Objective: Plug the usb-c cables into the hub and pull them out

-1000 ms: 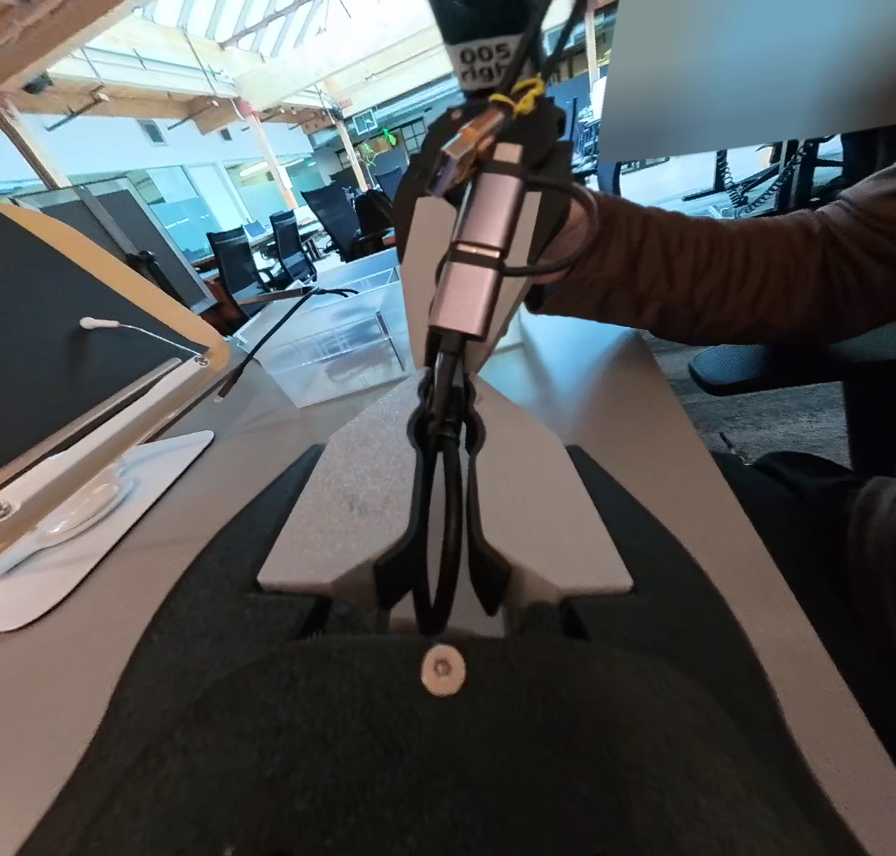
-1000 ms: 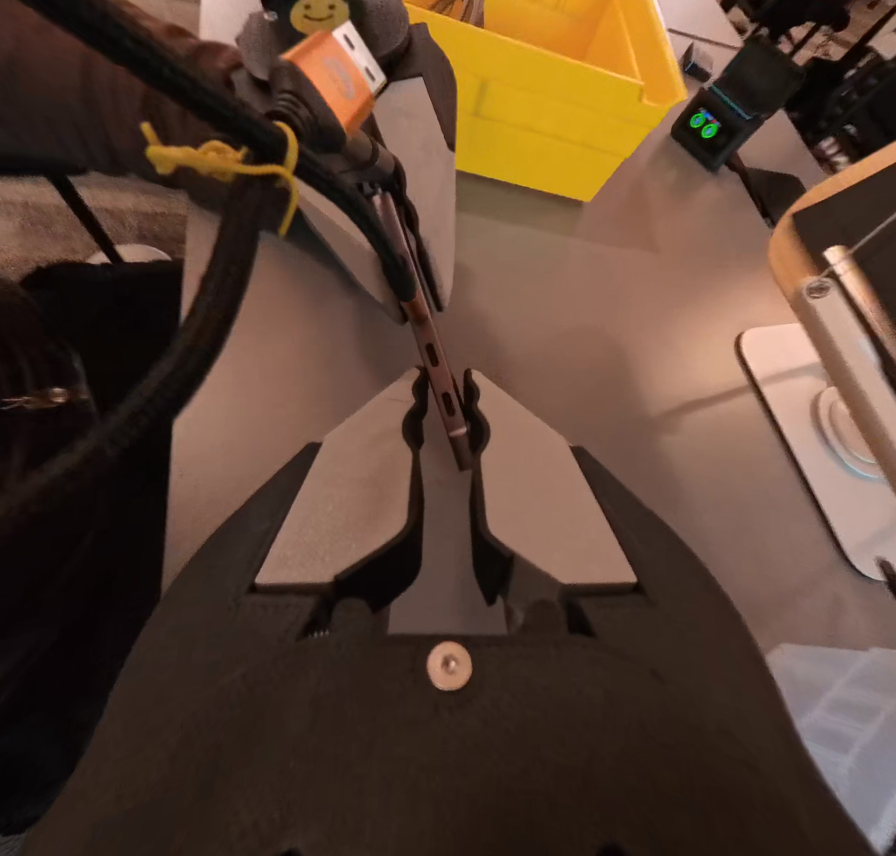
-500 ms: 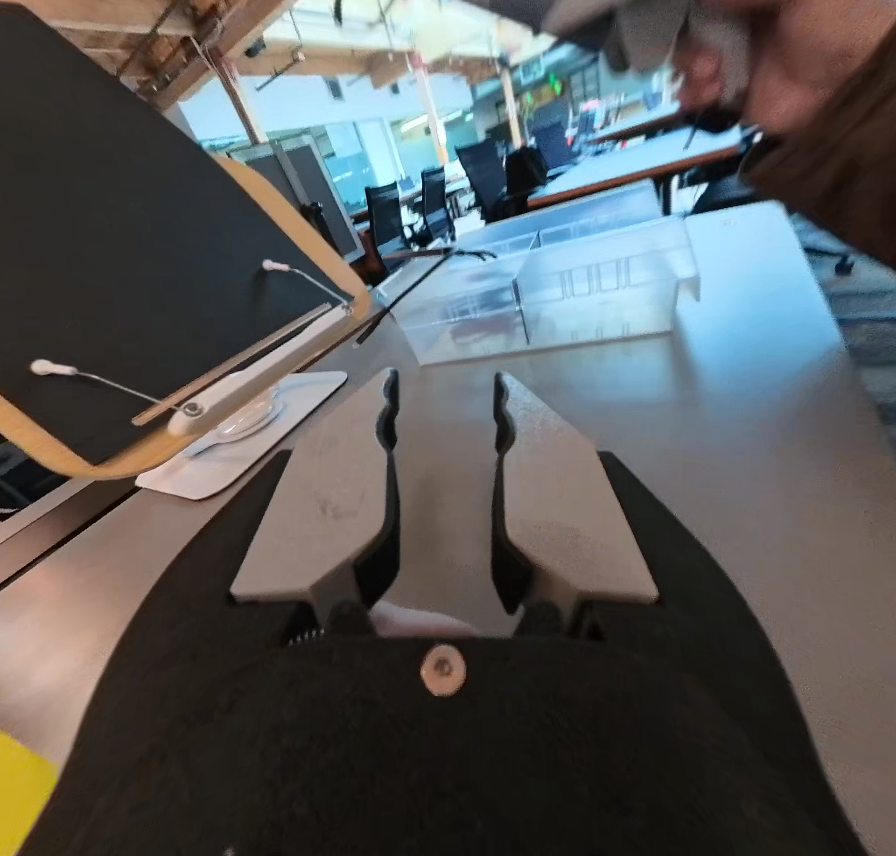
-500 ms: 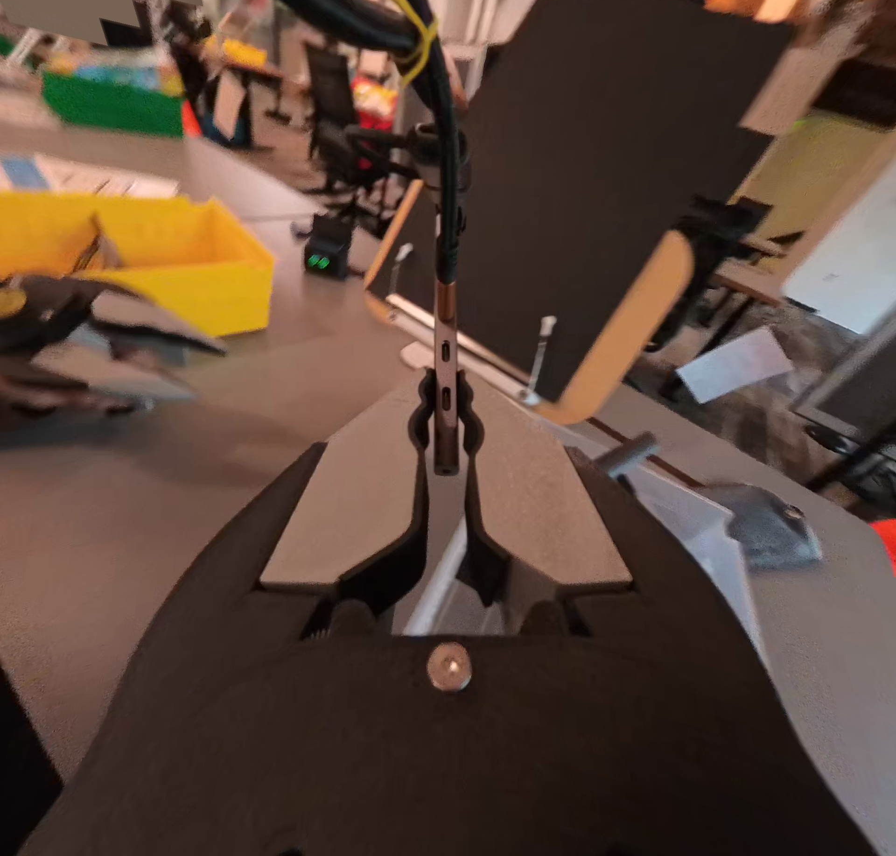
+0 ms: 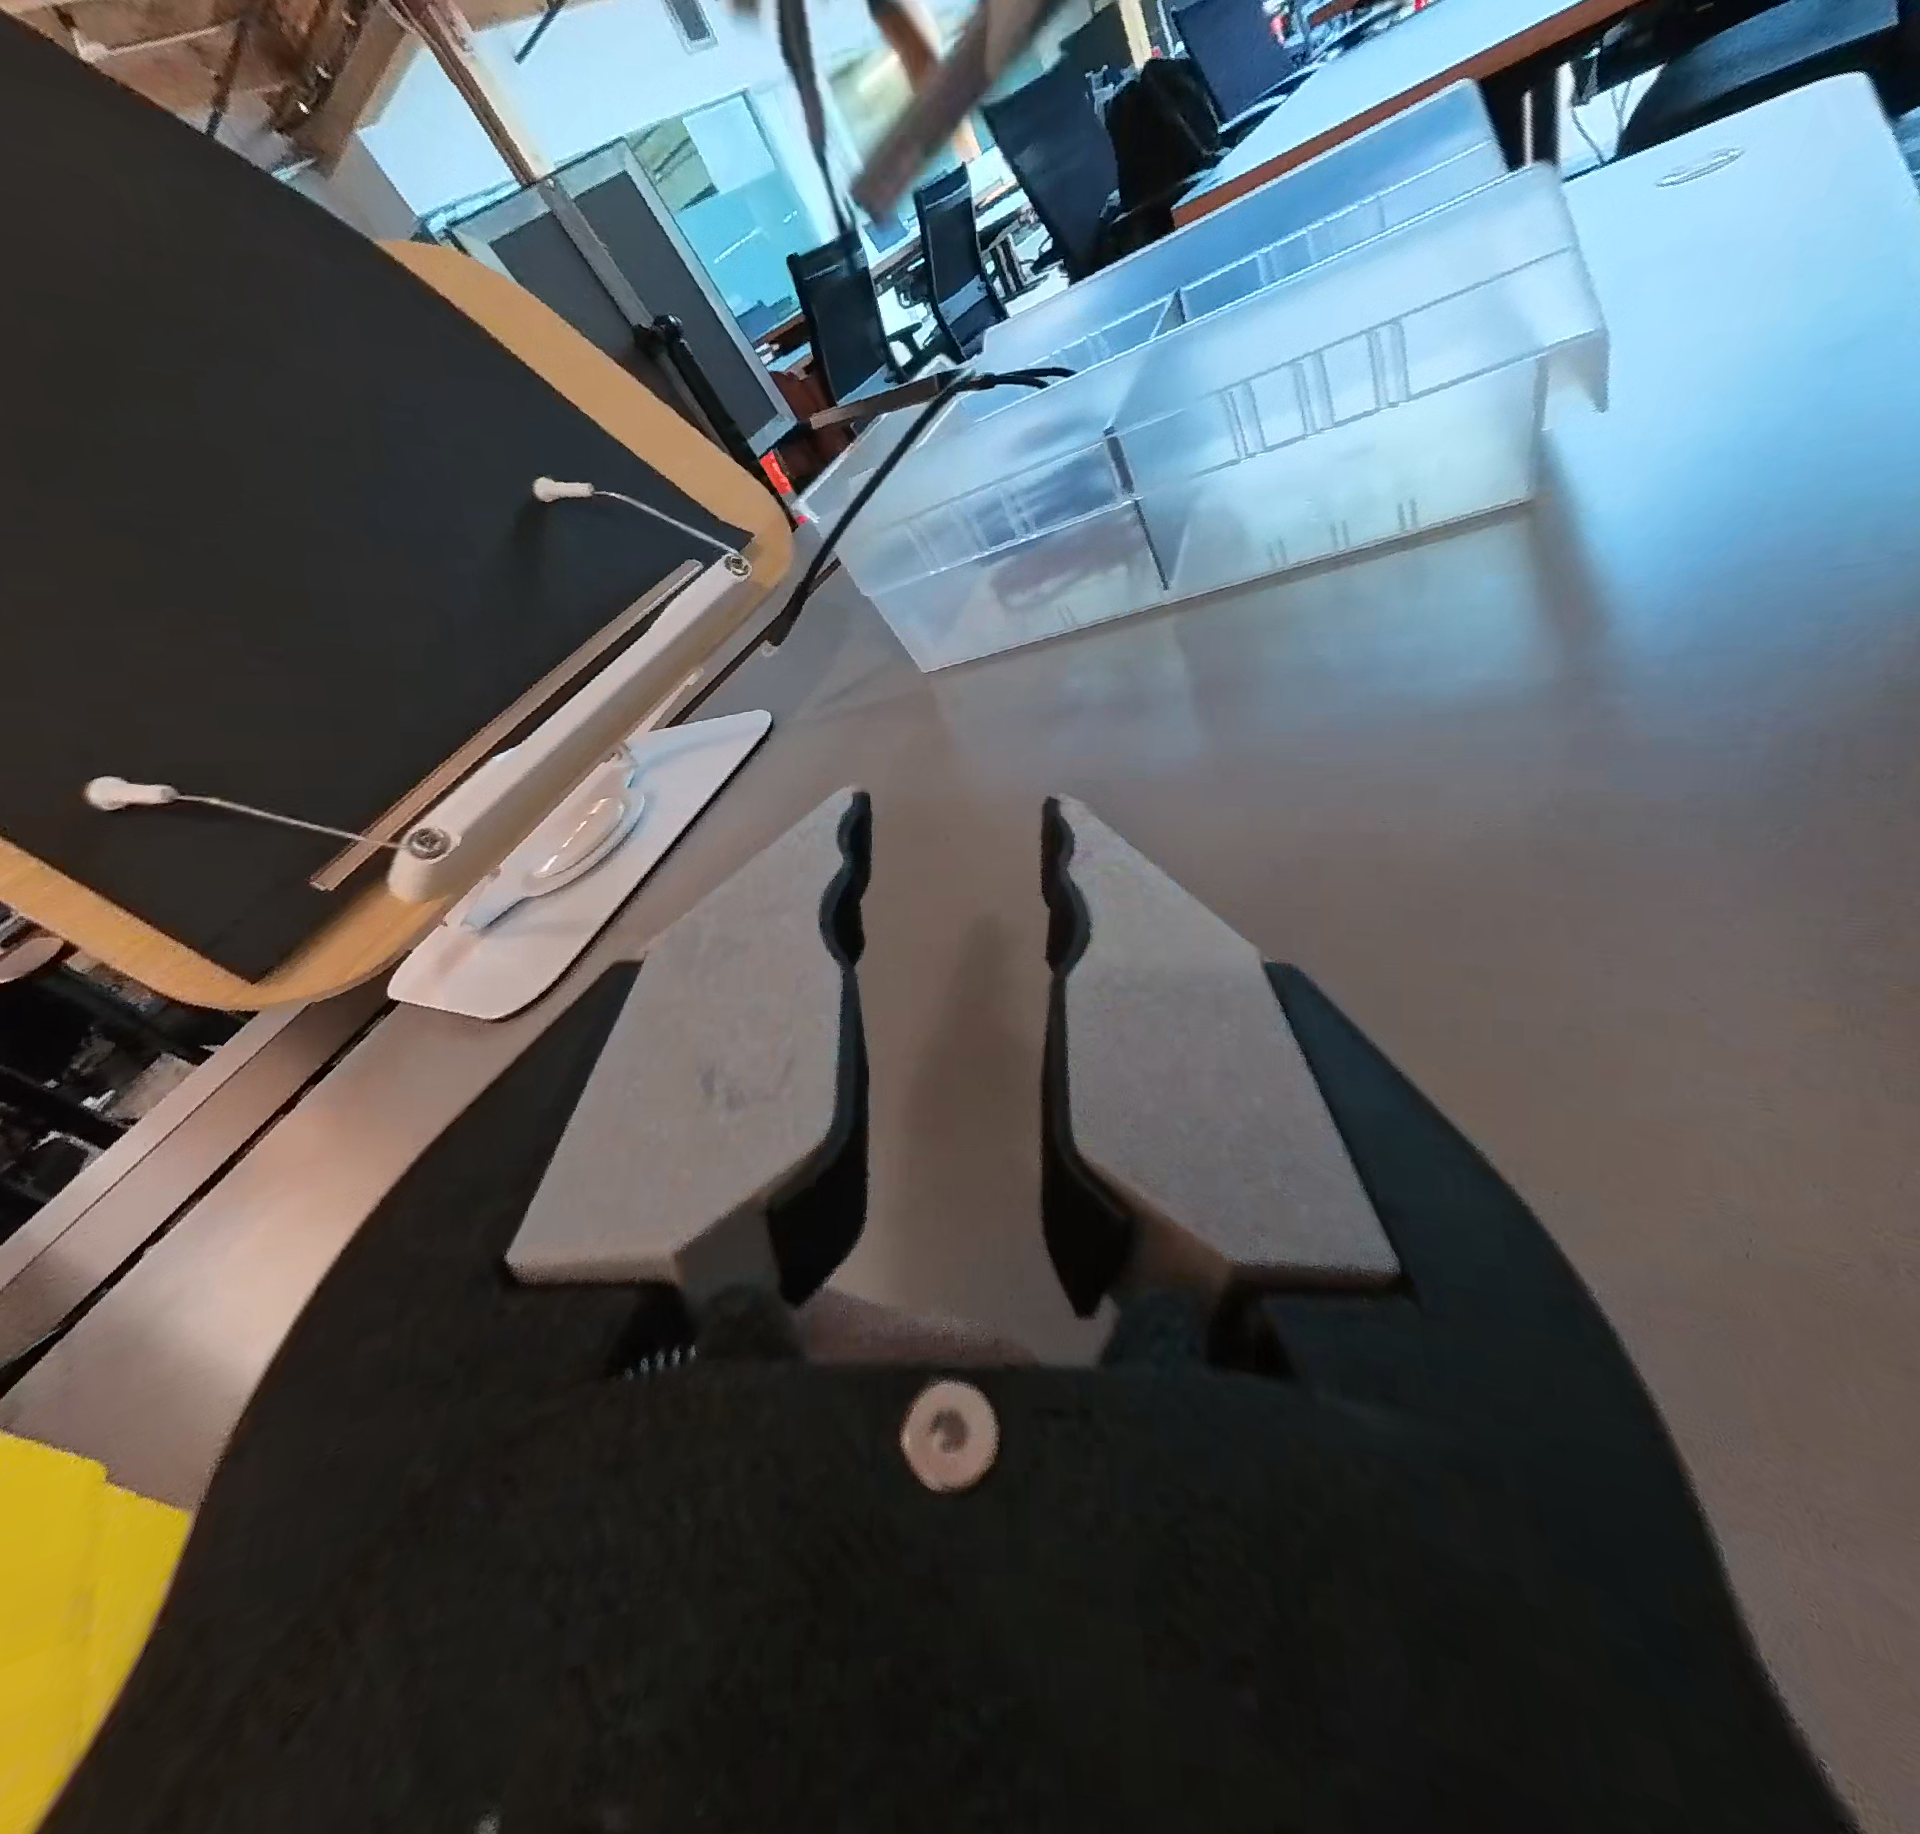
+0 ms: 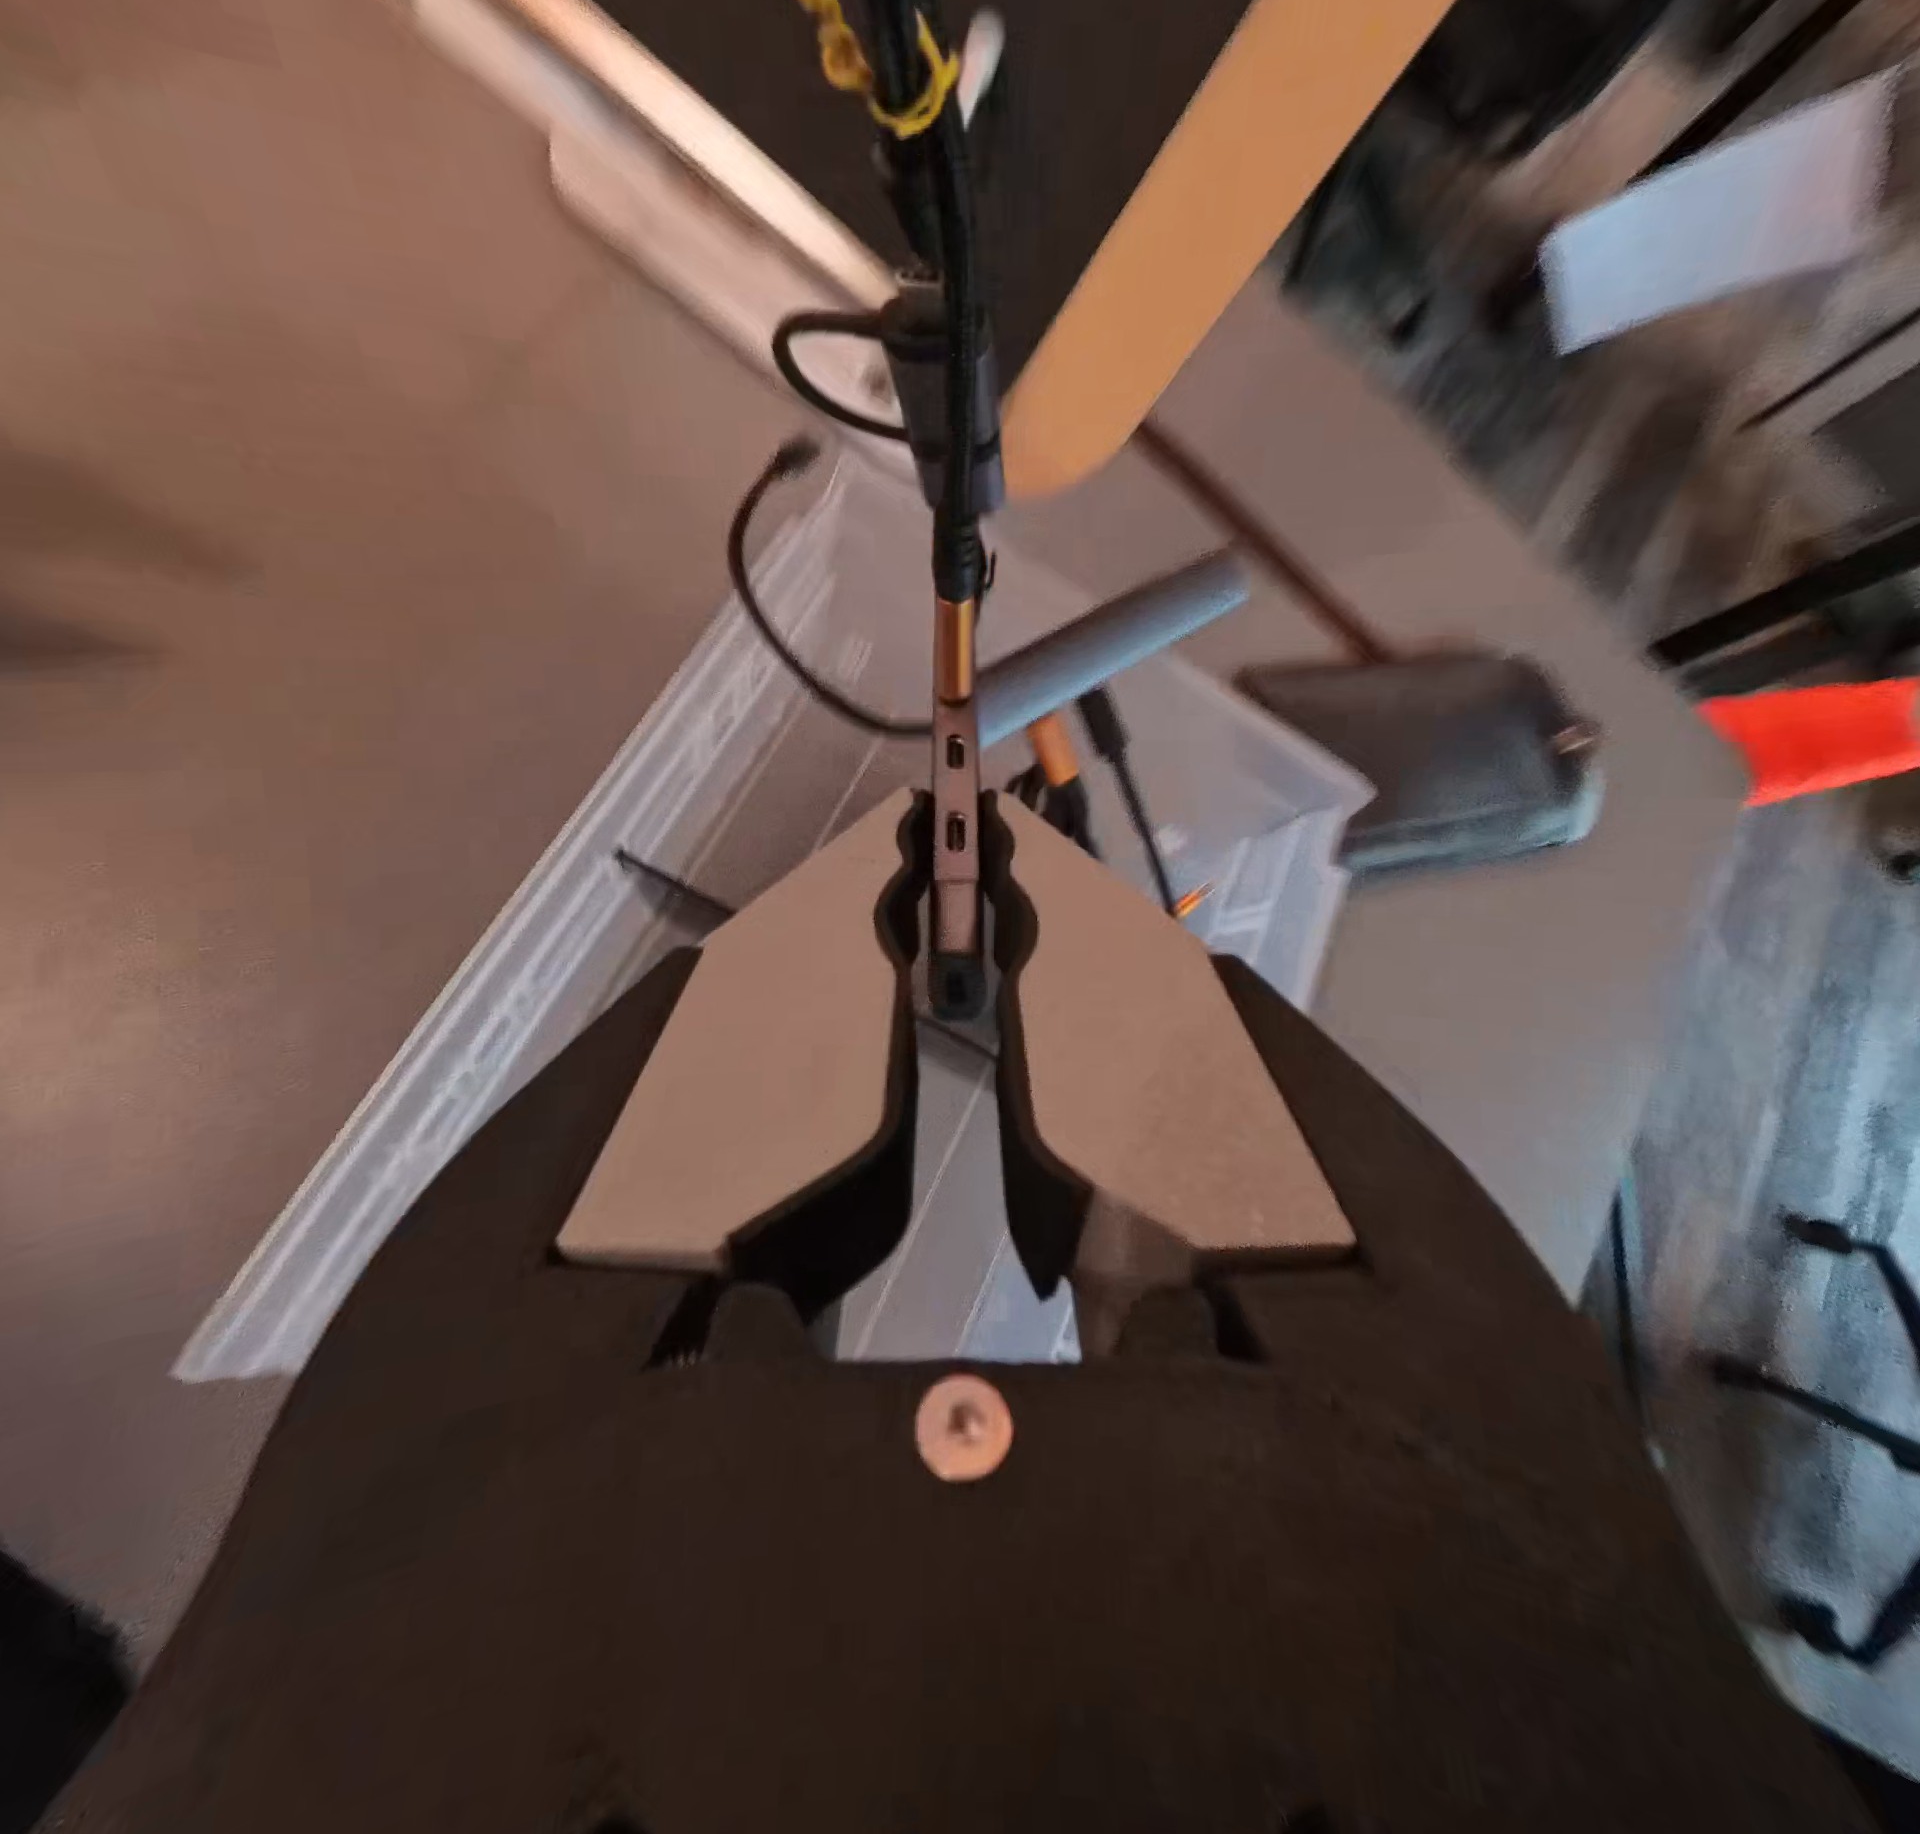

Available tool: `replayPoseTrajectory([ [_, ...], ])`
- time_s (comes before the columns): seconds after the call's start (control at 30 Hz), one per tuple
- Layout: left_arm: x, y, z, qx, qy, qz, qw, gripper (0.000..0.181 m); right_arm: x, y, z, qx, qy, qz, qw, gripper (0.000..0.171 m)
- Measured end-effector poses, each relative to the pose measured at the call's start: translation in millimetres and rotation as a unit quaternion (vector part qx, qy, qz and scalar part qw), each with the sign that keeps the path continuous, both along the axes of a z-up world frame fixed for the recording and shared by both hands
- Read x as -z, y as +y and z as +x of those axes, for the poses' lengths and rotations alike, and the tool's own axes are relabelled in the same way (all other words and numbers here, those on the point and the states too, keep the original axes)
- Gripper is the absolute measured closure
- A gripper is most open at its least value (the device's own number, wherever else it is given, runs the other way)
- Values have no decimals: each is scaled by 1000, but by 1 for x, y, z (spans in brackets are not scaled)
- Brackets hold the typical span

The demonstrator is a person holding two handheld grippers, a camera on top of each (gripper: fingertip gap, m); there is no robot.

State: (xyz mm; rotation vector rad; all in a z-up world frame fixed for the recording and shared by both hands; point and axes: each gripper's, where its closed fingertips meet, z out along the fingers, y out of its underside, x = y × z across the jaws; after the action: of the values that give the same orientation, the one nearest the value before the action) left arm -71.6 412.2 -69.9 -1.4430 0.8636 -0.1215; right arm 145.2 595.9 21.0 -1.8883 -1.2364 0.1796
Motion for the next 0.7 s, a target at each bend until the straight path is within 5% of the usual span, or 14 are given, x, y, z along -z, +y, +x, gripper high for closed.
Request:
replayPoseTrajectory([
  [0.03,0,1,-1,-3,0,-1,1000,151,20,4,-1,-5,-34,-32,999,165],
  [0.17,2,1,1,-2,8,-1,1000,152,93,22,-5,-1,-177,-121,977,165],
  [0.27,3,2,1,-2,13,0,1000,152,138,29,11,41,-322,-193,926,166],
  [0.43,2,4,-3,-9,7,-3,1000,152,155,40,27,60,-473,-181,860,154],
  [0.7,6,6,-2,-7,13,-13,1000,152,93,34,36,59,-369,-106,922,131],
])
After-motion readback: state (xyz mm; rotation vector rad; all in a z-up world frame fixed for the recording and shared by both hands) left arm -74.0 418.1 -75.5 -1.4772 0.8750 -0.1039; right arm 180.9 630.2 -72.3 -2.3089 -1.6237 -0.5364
